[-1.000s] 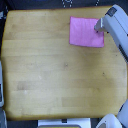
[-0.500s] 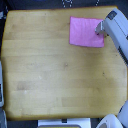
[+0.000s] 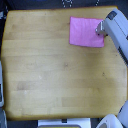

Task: Folding a cloth

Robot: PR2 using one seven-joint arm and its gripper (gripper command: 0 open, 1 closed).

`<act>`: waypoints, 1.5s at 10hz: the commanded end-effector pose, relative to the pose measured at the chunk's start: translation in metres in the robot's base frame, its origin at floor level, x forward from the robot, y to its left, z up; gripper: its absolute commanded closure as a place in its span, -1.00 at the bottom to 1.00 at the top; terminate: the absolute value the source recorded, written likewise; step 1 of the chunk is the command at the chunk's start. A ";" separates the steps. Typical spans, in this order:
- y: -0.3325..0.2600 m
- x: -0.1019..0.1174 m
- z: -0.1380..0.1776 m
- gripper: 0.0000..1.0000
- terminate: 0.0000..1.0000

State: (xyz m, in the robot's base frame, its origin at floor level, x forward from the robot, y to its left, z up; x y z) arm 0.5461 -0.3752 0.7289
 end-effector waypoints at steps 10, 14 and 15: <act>0.022 0.003 -0.005 1.00 -1.00; 0.047 0.020 0.031 1.00 -1.00; 0.054 0.020 0.033 1.00 -1.00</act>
State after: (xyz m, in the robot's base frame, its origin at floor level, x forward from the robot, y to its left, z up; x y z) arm 0.5516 -0.3550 0.7285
